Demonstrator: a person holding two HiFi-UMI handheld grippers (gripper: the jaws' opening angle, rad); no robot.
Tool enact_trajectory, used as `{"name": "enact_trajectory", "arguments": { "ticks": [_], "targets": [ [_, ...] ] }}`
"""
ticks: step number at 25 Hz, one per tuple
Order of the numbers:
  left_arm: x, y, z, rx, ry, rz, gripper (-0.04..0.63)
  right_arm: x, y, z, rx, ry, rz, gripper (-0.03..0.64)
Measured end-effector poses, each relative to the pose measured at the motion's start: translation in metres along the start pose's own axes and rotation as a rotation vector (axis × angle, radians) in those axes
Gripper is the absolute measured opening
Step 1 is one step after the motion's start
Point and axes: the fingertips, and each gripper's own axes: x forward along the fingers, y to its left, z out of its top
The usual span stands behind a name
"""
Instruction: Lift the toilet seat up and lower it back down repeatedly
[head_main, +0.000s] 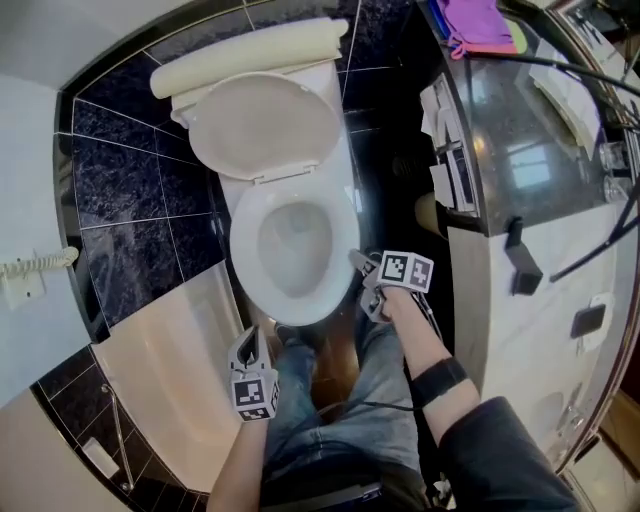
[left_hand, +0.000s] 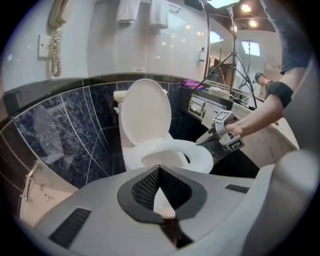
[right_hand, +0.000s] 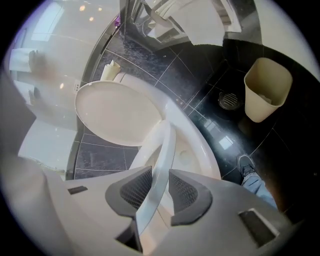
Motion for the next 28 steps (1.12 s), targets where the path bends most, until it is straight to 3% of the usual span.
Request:
{"name": "enact_trajectory", "arguments": {
  "ticks": [5, 8, 11, 15, 24, 28],
  "targets": [
    [0.007, -0.017, -0.029, -0.109, 0.102, -0.025, 0.000, -0.011, 0.030, 0.024, -0.007, 0.010, 0.013, 0.131],
    [0.028, -0.029, -0.018, -0.144, 0.107, -0.052, 0.000, -0.013, 0.042, 0.030, -0.016, 0.023, 0.008, 0.132],
    [0.044, -0.037, 0.017, -0.198, 0.078, -0.068, 0.000, -0.016, 0.047, 0.034, -0.028, 0.045, -0.003, 0.133],
    [0.053, -0.032, 0.051, -0.250, 0.036, -0.029, 0.000, -0.017, 0.054, 0.041, -0.025, 0.056, 0.005, 0.134],
    [0.057, -0.012, 0.099, -0.276, -0.033, 0.021, 0.000, -0.025, 0.082, 0.067, -0.008, 0.027, 0.036, 0.146],
    [0.063, -0.001, 0.138, -0.269, -0.088, 0.025, 0.000, -0.042, 0.117, 0.089, -0.100, -0.023, 0.077, 0.097]
  ]
}}
